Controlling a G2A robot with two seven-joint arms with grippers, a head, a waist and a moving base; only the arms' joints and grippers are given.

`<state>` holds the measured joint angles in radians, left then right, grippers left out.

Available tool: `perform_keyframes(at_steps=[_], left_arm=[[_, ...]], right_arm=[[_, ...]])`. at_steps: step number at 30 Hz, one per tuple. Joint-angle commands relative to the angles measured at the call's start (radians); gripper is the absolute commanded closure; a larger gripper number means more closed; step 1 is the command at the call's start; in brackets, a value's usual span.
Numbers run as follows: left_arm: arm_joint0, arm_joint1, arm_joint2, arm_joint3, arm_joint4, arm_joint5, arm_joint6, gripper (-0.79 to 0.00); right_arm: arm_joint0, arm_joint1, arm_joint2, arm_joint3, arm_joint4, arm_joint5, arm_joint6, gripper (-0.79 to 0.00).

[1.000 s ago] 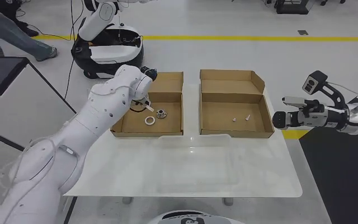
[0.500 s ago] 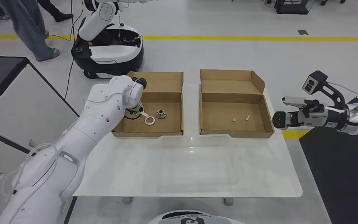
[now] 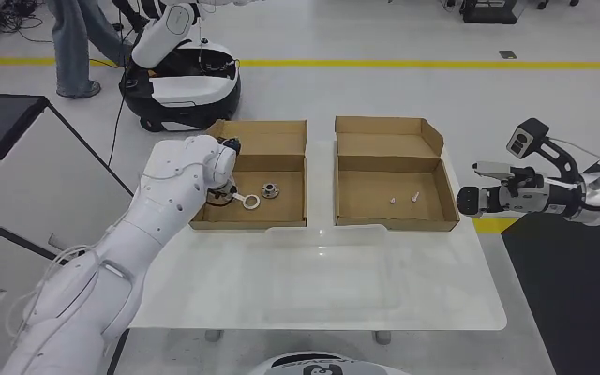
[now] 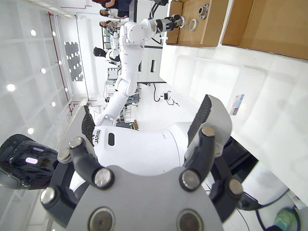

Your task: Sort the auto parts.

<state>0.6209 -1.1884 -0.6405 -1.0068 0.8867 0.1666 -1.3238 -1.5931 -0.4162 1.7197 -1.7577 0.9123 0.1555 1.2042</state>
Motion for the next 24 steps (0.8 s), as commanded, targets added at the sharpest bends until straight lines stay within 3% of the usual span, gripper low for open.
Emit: perform_keyframes(at_steps=[1, 11, 16, 24], left_arm=[[0.003, -0.001, -0.003, 0.002, 0.001, 0.001, 0.000, 0.000], [0.020, -0.012, -0.012, 0.015, 0.011, 0.004, -0.004, -0.015], [0.021, -0.018, -0.016, 0.027, 0.013, -0.003, -0.004, -0.280], [0.021, -0.025, -0.030, 0.039, 0.024, 0.005, 0.006, -0.379]], right_arm=[[0.000, 0.000, 0.000, 0.000, 0.000, 0.000, 0.000, -0.785], [0.000, 0.000, 0.000, 0.000, 0.000, 0.000, 0.000, -0.785], [0.000, 0.000, 0.000, 0.000, 0.000, 0.000, 0.000, -0.785], [0.000, 0.000, 0.000, 0.000, 0.000, 0.000, 0.000, -0.785]])
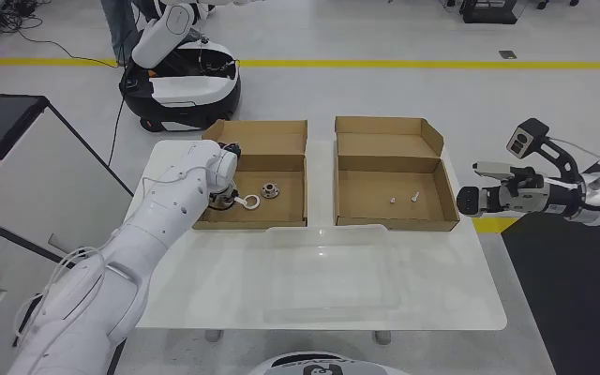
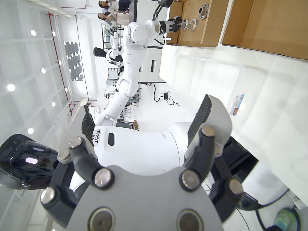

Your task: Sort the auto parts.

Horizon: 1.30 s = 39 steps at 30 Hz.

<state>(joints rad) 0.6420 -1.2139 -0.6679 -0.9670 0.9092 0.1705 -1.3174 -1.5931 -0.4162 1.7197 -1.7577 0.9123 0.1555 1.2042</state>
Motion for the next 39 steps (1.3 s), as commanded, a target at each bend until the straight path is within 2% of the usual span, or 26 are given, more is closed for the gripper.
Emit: perform_keyframes(at_steps=[1, 3, 6, 10, 18, 25, 31, 33, 39], left_arm=[[0.000, 0.001, -0.008, -0.003, 0.001, 0.002, -0.002, -0.388], [0.001, 0.004, -0.020, -0.016, 0.006, 0.008, -0.007, -0.462], [0.010, 0.013, -0.040, -0.059, 0.015, -0.004, -0.031, -0.779], [0.037, 0.033, -0.088, -0.157, 0.020, -0.011, -0.061, -0.785], [0.133, 0.082, -0.208, -0.448, 0.059, 0.001, -0.114, -0.785], [0.200, 0.097, -0.281, -0.688, -0.018, -0.029, -0.115, -0.785], [0.240, 0.102, -0.363, -0.818, -0.196, -0.069, -0.068, -0.785], [0.257, 0.104, -0.403, -0.841, -0.270, -0.062, -0.048, -0.785], [0.315, 0.116, -0.506, -0.892, -0.472, -0.139, -0.015, -0.785]], right_arm=[[0.000, 0.000, 0.000, 0.000, 0.000, 0.000, 0.000, -0.785], [0.000, 0.000, 0.000, 0.000, 0.000, 0.000, 0.000, -0.785], [0.000, 0.000, 0.000, 0.000, 0.000, 0.000, 0.000, -0.785], [0.000, 0.000, 0.000, 0.000, 0.000, 0.000, 0.000, -0.785], [0.000, 0.000, 0.000, 0.000, 0.000, 0.000, 0.000, -0.785], [0.000, 0.000, 0.000, 0.000, 0.000, 0.000, 0.000, -0.785], [0.000, 0.000, 0.000, 0.000, 0.000, 0.000, 0.000, -0.785], [0.000, 0.000, 0.000, 0.000, 0.000, 0.000, 0.000, -0.785], [0.000, 0.000, 0.000, 0.000, 0.000, 0.000, 0.000, -0.785]])
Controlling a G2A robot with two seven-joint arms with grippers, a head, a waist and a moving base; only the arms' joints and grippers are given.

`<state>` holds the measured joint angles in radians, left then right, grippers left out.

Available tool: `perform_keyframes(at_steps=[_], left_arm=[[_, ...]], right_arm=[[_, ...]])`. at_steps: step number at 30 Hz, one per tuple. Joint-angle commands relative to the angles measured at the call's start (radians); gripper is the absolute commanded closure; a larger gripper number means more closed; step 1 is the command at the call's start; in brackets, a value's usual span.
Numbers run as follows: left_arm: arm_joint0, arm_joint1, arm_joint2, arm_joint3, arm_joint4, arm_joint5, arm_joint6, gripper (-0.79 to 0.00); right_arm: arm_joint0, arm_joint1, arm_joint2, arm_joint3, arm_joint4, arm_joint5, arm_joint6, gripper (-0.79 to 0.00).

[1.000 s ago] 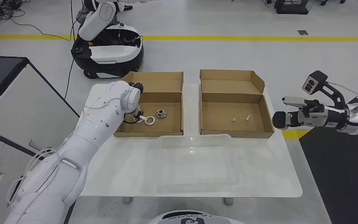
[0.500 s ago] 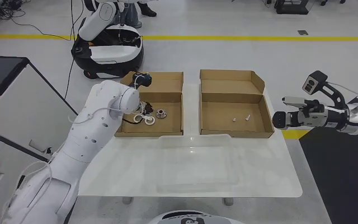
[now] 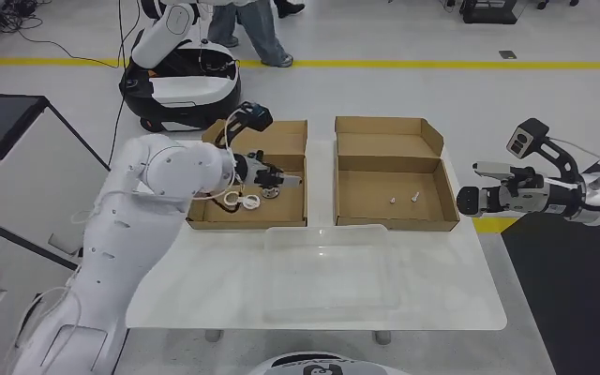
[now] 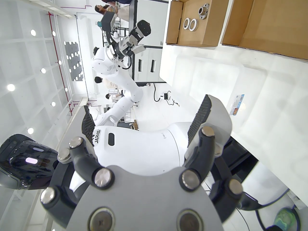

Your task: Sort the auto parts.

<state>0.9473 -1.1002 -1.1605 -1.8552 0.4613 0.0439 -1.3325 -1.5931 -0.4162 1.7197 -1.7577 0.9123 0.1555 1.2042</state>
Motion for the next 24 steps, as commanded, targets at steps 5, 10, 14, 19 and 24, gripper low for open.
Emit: perform_keyframes(at_steps=[5, 10, 14, 19, 24], left_arm=[[0.070, 0.014, -0.081, -0.039, -0.143, -0.088, 0.025, -0.785], [0.132, 0.026, -0.160, -0.061, -0.243, -0.133, 0.061, -0.785], [0.164, 0.033, -0.204, -0.069, -0.305, -0.168, 0.070, -0.785], [0.164, 0.033, -0.204, -0.069, -0.305, -0.168, 0.070, -0.785], [0.164, 0.033, -0.204, -0.069, -0.305, -0.168, 0.070, -0.785]], right_arm=[[0.000, 0.000, 0.000, 0.000, 0.000, 0.000, 0.000, -0.785], [0.000, 0.000, 0.000, 0.000, 0.000, 0.000, 0.000, -0.785], [0.000, 0.000, 0.000, 0.000, 0.000, 0.000, 0.000, -0.785], [0.000, 0.000, 0.000, 0.000, 0.000, 0.000, 0.000, -0.785], [0.000, 0.000, 0.000, 0.000, 0.000, 0.000, 0.000, -0.784]])
